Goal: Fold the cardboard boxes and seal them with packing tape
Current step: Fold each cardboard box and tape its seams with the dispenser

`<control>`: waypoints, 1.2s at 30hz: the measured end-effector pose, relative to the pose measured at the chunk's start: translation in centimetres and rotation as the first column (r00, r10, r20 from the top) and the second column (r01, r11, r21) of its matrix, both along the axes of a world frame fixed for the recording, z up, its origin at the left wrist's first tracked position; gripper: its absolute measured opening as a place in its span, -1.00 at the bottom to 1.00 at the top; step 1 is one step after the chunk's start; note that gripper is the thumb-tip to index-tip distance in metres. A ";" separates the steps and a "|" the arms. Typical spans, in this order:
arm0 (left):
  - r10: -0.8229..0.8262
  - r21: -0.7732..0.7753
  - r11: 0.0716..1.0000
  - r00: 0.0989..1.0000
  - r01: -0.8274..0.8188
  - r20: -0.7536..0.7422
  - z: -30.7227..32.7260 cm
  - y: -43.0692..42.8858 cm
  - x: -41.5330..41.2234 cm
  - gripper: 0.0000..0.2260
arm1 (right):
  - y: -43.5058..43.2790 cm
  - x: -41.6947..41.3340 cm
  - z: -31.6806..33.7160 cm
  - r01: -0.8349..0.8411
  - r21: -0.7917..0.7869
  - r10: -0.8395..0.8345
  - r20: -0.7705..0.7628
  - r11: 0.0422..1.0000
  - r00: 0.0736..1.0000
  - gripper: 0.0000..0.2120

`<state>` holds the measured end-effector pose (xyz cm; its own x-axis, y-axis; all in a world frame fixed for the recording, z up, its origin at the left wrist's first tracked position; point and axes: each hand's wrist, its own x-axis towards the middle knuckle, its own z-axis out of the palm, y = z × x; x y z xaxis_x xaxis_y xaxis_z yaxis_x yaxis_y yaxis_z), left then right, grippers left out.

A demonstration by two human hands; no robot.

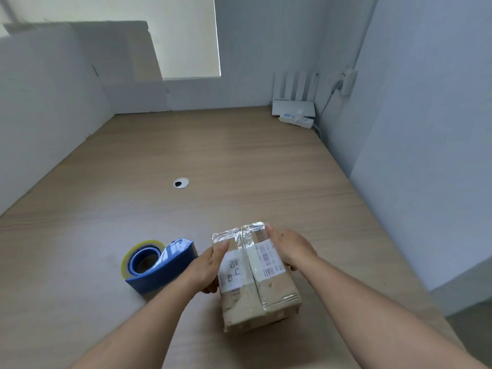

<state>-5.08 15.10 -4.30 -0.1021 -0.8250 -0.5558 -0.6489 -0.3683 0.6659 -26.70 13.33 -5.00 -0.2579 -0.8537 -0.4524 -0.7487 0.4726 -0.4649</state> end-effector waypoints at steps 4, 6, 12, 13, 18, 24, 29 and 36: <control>0.024 -0.045 0.999 0.990 -0.030 -0.138 1.4 -0.4 -0.8 -0.30 | -0.1 -0.2 1.6 0.014 -0.137 -0.002 0.087 0.991 0.996 -0.19; 0.109 -0.141 0.977 0.941 -0.161 -0.319 2.8 -1.3 -1.2 -0.38 | -0.3 -0.4 3.1 0.148 -0.325 -0.055 0.277 0.934 0.959 -0.21; 0.214 -0.171 0.875 0.680 -0.452 -0.701 6.9 -2.7 -0.5 -0.29 | -1.2 -1.1 6.3 0.553 -0.460 -0.020 0.756 0.695 0.654 -0.43; 0.241 -0.152 0.876 0.688 -0.458 -0.685 6.6 -2.5 -0.3 -0.28 | -1.0 -1.1 6.0 0.545 -0.461 -0.053 0.728 0.700 0.683 -0.43; 0.291 -0.037 0.937 0.835 -0.347 -0.467 3.3 -0.5 -0.6 -0.51 | 1.9 -0.5 2.3 0.274 -0.401 -0.093 0.415 0.874 0.905 -0.37; 0.074 -0.103 0.991 0.996 -0.080 -0.057 0.3 1.1 -1.0 -0.29 | 3.9 1.2 0.4 -0.067 -0.207 0.066 -0.012 0.976 0.998 -0.31; 0.030 -0.127 0.992 0.994 -0.018 0.100 0.3 0.6 -1.7 -0.23 | 3.6 2.1 1.2 -0.135 -0.170 0.107 -0.161 0.976 0.981 -0.27; 0.068 -0.338 0.941 0.991 -0.025 0.118 1.3 -0.2 -0.9 -0.69 | 2.9 1.0 1.8 0.059 -0.357 -0.091 -0.073 0.932 0.993 -0.78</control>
<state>-5.94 14.90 -3.00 -0.0065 -0.9677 -0.2519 -0.7228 -0.1696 0.6700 -25.66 16.22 -3.18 -0.3520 -0.9309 -0.0973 -0.7622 0.3455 -0.5474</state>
